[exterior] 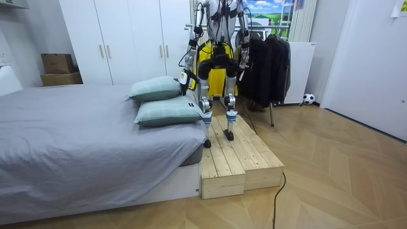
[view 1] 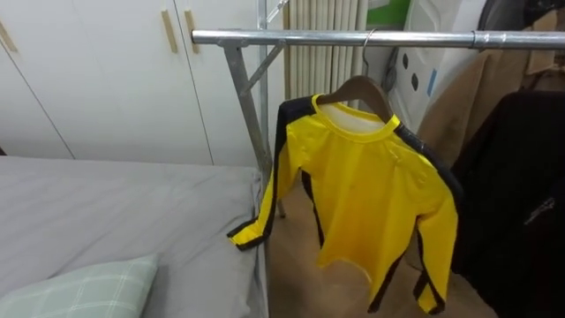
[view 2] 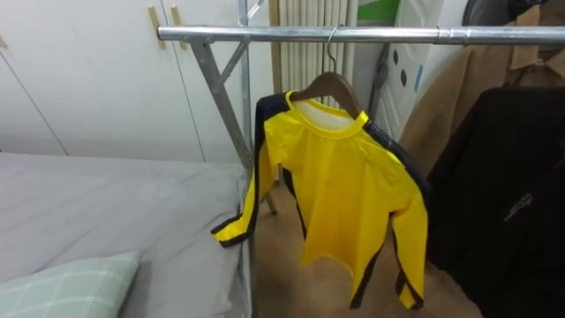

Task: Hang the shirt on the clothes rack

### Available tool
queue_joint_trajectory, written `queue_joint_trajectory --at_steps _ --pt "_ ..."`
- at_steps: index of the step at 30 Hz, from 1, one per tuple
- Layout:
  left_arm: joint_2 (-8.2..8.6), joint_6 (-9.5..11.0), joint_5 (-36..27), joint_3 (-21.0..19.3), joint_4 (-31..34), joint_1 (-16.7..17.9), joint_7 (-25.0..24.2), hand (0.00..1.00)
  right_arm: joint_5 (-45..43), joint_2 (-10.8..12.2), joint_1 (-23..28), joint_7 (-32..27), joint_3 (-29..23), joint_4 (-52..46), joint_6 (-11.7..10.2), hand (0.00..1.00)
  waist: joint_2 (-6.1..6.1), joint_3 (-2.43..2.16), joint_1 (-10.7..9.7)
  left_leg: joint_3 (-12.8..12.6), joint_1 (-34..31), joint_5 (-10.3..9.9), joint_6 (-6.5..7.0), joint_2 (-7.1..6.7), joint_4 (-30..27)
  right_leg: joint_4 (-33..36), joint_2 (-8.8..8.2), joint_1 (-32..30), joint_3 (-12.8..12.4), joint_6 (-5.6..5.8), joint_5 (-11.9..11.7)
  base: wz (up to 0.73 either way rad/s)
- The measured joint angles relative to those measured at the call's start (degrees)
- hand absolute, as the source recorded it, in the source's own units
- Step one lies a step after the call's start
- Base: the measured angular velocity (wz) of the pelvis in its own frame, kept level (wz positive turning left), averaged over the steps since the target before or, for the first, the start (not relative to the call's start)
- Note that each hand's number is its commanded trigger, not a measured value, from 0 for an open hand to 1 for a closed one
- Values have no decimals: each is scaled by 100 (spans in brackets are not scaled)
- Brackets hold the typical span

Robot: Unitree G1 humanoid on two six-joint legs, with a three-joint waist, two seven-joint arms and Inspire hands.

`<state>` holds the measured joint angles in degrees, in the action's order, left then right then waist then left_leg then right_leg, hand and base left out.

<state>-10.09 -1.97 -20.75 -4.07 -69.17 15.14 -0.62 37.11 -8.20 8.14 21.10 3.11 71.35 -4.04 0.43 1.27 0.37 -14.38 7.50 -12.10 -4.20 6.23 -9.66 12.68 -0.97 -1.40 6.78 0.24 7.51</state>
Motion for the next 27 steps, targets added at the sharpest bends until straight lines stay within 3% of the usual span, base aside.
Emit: queue_joint_trajectory --at_steps 9,27 --pt "4 1 -122 -22 -104 -5 0 0 131 -2 24 156 -41 95 46 0 -42 -48 -7 -14 48 -2 -2 1 13 -4 9 54 -1 -5 -3 0" --pt "14 -9 -109 -28 -126 -4 8 0 131 -19 -32 205 -152 216 161 0 -14 -55 6 -51 81 -5 -2 7 44 -11 13 67 0 -8 -6 0"
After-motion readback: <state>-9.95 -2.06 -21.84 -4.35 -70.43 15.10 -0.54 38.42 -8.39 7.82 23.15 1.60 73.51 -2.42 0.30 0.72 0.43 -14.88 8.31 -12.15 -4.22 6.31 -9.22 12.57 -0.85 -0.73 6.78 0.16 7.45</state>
